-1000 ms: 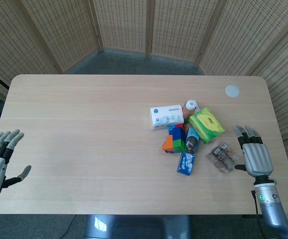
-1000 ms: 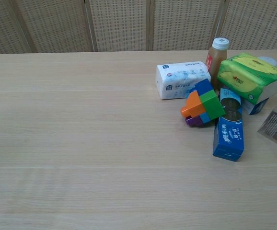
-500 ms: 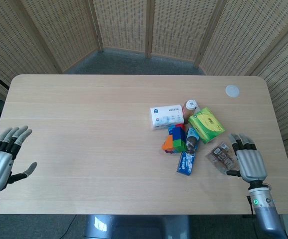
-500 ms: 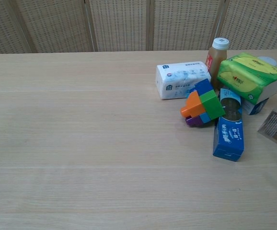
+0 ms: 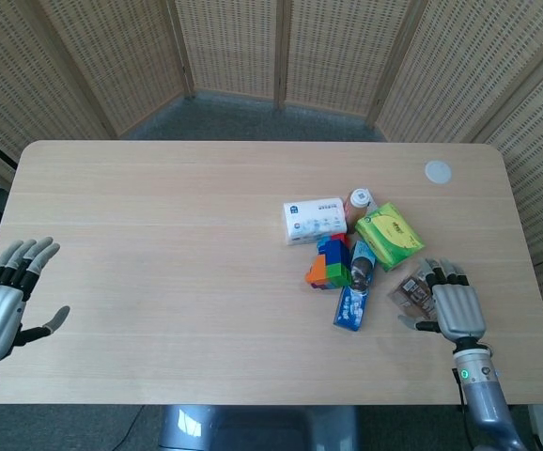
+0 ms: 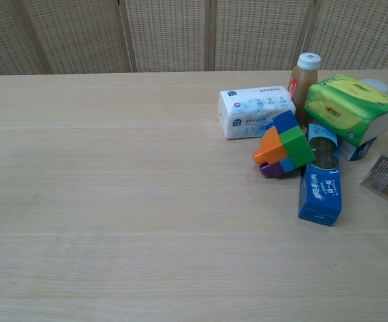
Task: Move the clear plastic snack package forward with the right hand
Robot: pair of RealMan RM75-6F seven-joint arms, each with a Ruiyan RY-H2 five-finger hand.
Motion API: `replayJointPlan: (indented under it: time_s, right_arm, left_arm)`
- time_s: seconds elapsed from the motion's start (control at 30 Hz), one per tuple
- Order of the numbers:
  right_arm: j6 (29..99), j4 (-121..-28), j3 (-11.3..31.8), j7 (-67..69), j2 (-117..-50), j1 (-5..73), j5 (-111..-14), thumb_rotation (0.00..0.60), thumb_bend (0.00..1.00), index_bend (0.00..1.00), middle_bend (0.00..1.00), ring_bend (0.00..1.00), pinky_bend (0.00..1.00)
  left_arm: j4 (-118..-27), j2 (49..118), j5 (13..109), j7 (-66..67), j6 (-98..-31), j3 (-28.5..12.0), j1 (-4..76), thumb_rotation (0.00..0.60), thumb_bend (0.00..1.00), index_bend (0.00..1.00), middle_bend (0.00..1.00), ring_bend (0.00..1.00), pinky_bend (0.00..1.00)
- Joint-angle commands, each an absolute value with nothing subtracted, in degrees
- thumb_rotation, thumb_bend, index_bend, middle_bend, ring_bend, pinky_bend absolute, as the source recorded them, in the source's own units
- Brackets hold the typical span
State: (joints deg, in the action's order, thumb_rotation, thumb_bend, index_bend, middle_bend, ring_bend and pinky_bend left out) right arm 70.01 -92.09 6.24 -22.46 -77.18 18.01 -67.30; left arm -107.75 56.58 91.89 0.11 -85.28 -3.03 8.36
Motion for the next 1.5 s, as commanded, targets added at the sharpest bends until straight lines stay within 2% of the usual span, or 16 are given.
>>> replayJointPlan:
  time_s: [0.03, 0.13, 0.77, 0.83, 0.97, 1.03, 1.1, 1.17, 1.23, 1.3, 1.5]
  right_arm:
    - [68.8, -89.4, 6.6, -21.5, -78.9, 18.5, -66.1, 0.327, 0.00, 0.00, 0.00, 0.00, 0.00]
    - [67.7, -86.9, 6.9, -20.8, -80.1, 19.0, -65.2, 0.298, 0.00, 0.00, 0.00, 0.00, 0.00]
    - [59.8, -74.8, 8.8, -15.0, -85.2, 21.6, -60.5, 0.302, 0.00, 0.00, 0.00, 0.00, 0.00]
    - [59.7, -73.5, 8.9, -13.8, -86.0, 21.5, -60.4, 0.350, 0.00, 0.00, 0.00, 0.00, 0.00]
    - [58.0, -71.2, 9.1, -11.8, -87.1, 21.6, -59.6, 0.481, 0.00, 0.00, 0.01, 0.00, 0.00]
    - [57.3, -70.0, 9.2, -10.9, -87.6, 21.7, -59.5, 0.529, 0.00, 0.00, 0.07, 0.00, 0.03]
    - [56.8, -69.1, 9.5, -9.8, -88.0, 21.8, -59.5, 0.581, 0.00, 0.00, 0.20, 0.07, 0.13]
    - [56.2, -68.1, 9.7, -8.6, -88.2, 21.9, -59.6, 0.600, 0.00, 0.03, 0.41, 0.25, 0.30]
    - [56.3, -67.6, 10.0, -7.6, -88.3, 21.9, -59.9, 0.600, 0.01, 0.10, 0.54, 0.38, 0.41]
    - [56.6, -67.4, 10.2, -7.0, -88.2, 21.8, -60.3, 0.600, 0.03, 0.18, 0.63, 0.48, 0.46]
    - [58.5, -69.2, 10.7, -5.4, -86.5, 21.4, -62.0, 0.600, 0.04, 0.26, 0.73, 0.58, 0.50]
  left_arm:
    - [-107.7, 56.6, 91.9, 0.1, -85.3, -3.0, 8.4, 0.600, 0.33, 0.07, 0.07, 0.00, 0.00]
    - [-107.6, 56.7, 91.8, 0.2, -85.3, -3.0, 8.4, 0.600, 0.33, 0.07, 0.07, 0.00, 0.00]
    - [-108.2, 56.6, 91.8, 2.5, -86.8, -3.2, 7.9, 0.600, 0.33, 0.07, 0.07, 0.00, 0.00]
    - [-108.3, 56.5, 91.9, 2.4, -87.1, -3.1, 7.7, 0.600, 0.33, 0.07, 0.07, 0.00, 0.00]
    - [-108.4, 56.2, 92.1, 2.5, -87.5, -3.1, 7.5, 0.600, 0.33, 0.07, 0.07, 0.00, 0.00]
    - [-108.6, 56.0, 92.2, 2.5, -87.8, -3.1, 7.4, 0.600, 0.33, 0.07, 0.07, 0.00, 0.00]
    - [-108.6, 55.9, 92.2, 2.5, -87.9, -3.1, 7.3, 0.600, 0.33, 0.08, 0.07, 0.00, 0.00]
    - [-108.7, 55.8, 92.3, 2.5, -87.9, -3.0, 7.2, 0.600, 0.33, 0.08, 0.07, 0.00, 0.00]
    - [-108.7, 55.7, 92.3, 2.3, -88.0, -3.0, 7.1, 0.600, 0.33, 0.08, 0.07, 0.00, 0.00]
    - [-108.7, 55.7, 92.2, 2.2, -88.1, -3.0, 7.0, 0.600, 0.32, 0.08, 0.07, 0.00, 0.00]
    - [-108.3, 55.9, 92.2, 2.0, -88.2, -3.1, 7.0, 0.600, 0.32, 0.08, 0.07, 0.00, 0.00]
